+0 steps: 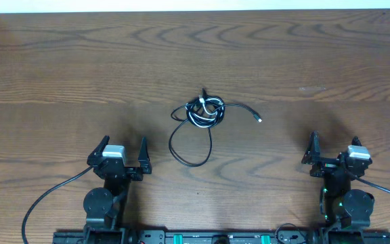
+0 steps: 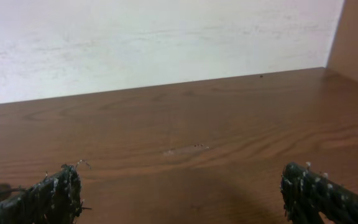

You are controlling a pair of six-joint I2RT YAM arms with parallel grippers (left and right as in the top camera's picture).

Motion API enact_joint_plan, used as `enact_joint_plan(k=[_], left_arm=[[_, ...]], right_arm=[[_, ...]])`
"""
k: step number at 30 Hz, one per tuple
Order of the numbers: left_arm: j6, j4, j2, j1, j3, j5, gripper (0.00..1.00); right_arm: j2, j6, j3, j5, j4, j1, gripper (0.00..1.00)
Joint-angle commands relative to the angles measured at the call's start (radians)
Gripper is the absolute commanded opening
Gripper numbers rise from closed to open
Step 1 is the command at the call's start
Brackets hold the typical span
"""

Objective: Untangle cables

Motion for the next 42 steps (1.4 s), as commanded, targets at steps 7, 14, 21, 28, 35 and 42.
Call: enact_joint_plan(k=[7, 14, 21, 28, 35, 42], left_arm=[[-0.001, -0.013, -0.005, -0.004, -0.030, -0.009, 0.96], [-0.001, -0.013, -0.005, -0.004, -0.030, -0.009, 0.96], [-0.002, -0.013, -0.004, -0.004, -0.030, -0.009, 0.96], [-0.002, -0.013, -0.004, -0.004, -0.030, -0.008, 0.96], [-0.027, -0.013, -0.004, -0.004, -0.030, -0.009, 0.96], [-0.092, -0.013, -0.004, -0.004, -0.030, -0.005, 0.96]], right_arm=[[-0.006, -0.009, -0.002, 0.009, -0.002, 0.004, 0.99], [-0.006, -0.009, -0.002, 0.009, -0.002, 0.004, 0.99], [-0.006, -0.009, -0.002, 0.009, -0.002, 0.004, 0.99], [-0.006, -0.009, -0.002, 0.009, -0.002, 0.004, 0.99], [-0.006, -0.009, -0.002, 0.009, -0.002, 0.004, 0.99], [-0.006, -0.009, -0.002, 0.009, -0.002, 0.004, 0.99]])
